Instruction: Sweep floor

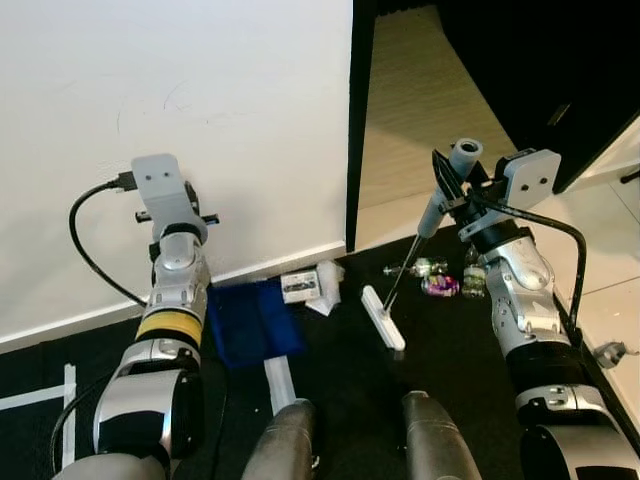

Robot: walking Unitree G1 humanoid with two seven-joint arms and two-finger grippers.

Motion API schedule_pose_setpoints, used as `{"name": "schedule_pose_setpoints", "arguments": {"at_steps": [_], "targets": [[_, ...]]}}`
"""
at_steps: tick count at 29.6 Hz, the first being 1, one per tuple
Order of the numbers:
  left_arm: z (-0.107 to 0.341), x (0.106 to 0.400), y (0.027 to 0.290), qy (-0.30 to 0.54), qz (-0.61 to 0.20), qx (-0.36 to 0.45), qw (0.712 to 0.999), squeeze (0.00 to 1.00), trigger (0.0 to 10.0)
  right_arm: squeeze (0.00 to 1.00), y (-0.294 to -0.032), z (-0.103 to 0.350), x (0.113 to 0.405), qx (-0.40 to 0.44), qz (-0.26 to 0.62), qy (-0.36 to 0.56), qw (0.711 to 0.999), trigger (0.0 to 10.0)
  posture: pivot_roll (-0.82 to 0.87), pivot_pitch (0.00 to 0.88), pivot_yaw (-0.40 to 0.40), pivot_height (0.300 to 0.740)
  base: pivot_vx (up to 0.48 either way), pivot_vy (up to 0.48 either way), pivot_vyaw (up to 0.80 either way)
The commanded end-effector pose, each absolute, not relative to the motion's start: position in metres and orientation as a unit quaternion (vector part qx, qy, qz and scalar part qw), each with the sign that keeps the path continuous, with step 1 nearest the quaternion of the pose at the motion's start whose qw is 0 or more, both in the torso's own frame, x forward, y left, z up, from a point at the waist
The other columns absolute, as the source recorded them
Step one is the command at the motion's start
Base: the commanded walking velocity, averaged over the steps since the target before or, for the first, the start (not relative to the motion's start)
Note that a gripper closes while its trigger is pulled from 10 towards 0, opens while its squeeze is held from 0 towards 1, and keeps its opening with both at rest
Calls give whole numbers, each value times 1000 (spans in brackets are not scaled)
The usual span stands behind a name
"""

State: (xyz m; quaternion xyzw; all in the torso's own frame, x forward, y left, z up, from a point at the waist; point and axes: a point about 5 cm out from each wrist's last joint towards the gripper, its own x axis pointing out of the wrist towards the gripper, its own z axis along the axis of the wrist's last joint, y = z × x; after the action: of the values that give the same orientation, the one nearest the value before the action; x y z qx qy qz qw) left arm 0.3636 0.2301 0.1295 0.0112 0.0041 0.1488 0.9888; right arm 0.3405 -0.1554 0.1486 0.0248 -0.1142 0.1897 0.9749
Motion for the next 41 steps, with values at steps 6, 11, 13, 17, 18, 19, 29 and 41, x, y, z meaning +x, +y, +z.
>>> {"name": "schedule_pose_setpoints", "arguments": {"at_steps": [6, 11, 13, 17, 18, 19, 29, 41], "targets": [[135, 373, 206, -19, 89, 26, 996, 0, 10000, 0, -153, 153, 340, 19, 200, -126, 972, 10000, -84, 196, 23, 740, 0, 0, 0], [122, 369, 197, 1, 67, 69, 995, 0, 10000, 0, -151, 152, 340, 20, 200, -126, 972, 10000, -82, 203, 35, 740, 0, 0, 0], [119, 368, 195, 4, 63, 80, 995, 0, 10000, 0, -151, 152, 339, 20, 200, -126, 971, 10000, -82, 203, 35, 740, 0, 0, 0], [120, 366, 205, -4, 80, 101, 992, 0, 10000, 0, -154, 150, 337, 18, 198, -126, 972, 10000, -72, 210, 39, 740, 0, 0, 0], [126, 367, 211, -13, 88, 110, 990, 0, 10000, 0, -156, 151, 337, 16, 198, -127, 972, 10000, -69, 211, 38, 740, 0, 0, 0], [128, 367, 214, -18, 92, 117, 989, 0, 10000, 0, -156, 151, 337, 14, 198, -127, 972, 10000, -64, 212, 37, 740, 0, 0, 0], [118, 363, 224, 2, 112, 111, 988, 0, 10000, 0, -162, 156, 342, -39, 215, -128, 967, 10000, -49, 233, 25, 740, 0, 0, 0], [96, 355, 211, 42, 89, 44, 994, 0, 10000, 0, -167, 160, 358, -26, 170, -151, 973, 10000, 13, 265, 20, 740, 0, 0, 0]]}}
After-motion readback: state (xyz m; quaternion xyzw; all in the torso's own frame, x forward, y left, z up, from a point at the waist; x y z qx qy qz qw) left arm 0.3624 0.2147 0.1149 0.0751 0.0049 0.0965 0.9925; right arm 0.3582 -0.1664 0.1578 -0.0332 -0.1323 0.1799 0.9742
